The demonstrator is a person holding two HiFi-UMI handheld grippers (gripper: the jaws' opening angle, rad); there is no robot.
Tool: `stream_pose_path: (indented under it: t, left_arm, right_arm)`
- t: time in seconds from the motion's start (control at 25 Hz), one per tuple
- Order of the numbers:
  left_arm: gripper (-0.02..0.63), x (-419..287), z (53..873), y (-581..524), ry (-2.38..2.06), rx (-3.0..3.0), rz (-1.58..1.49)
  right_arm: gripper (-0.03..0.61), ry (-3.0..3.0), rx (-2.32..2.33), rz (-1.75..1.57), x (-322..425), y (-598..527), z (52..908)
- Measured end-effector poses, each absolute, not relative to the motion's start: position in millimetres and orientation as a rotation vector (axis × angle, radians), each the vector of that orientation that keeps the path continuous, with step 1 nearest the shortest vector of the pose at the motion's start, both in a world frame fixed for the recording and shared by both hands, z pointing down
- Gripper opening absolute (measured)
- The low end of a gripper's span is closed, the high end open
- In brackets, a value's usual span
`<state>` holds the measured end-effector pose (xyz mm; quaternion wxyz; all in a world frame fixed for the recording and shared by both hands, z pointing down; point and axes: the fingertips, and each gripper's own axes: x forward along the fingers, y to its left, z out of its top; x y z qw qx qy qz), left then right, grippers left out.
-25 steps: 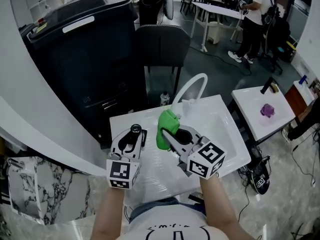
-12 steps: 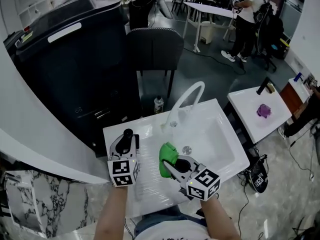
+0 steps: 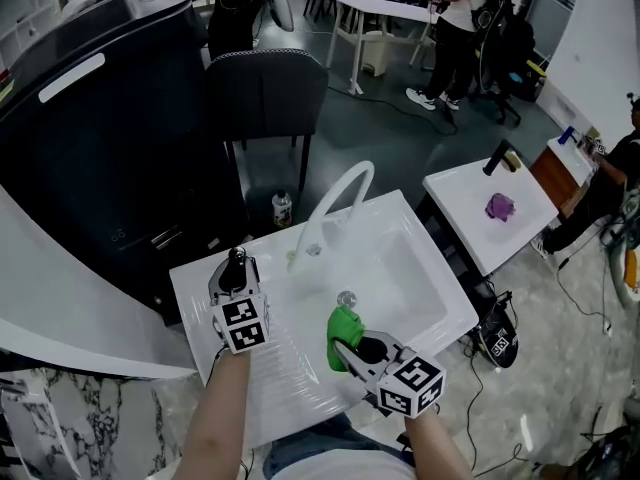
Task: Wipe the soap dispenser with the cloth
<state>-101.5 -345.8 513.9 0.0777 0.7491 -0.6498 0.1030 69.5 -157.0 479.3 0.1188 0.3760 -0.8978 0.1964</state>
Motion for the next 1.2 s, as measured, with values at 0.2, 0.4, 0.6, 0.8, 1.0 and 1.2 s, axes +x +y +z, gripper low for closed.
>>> stream_pose_path:
  t: [0.2, 0.4, 0.6, 0.8, 1.0, 1.2]
  left_arm:
    - [0.094, -98.3, 519.1, -352.8, -1.997, 2.245, 0.315]
    - [0.094, -98.5, 525.0, -353.3, -2.005, 2.194, 0.25]
    - [0.094, -97.1, 525.4, -352.4, -2.019, 2.198, 0.288]
    - [0.125, -97.2, 527.3, -343.9, -2.025, 2.187, 0.325]
    - [0.255, -108.6, 527.8, -338.1, -2.026, 2.153, 0.36]
    - [0.287, -111.3, 531.5, -337.9, -1.976, 2.184, 0.362]
  right_arm:
    - [0.051, -2.592, 1.142, 0.576, 86.7, -151.4, 483.4]
    - [0.051, -2.587, 1.136, 0.576, 88.8, -151.0, 486.1]
    - [0.051, -2.597, 1.102, 0.562, 85.9, -151.8, 485.3]
    - [0.051, -2.619, 1.068, 0.542, 82.5, -154.0, 480.1]
    - [0.051, -2.66, 1.034, 0.523, 77.6, -157.4, 472.2]
    - [0.051, -2.681, 1.008, 0.515, 73.3, -157.9, 470.1]
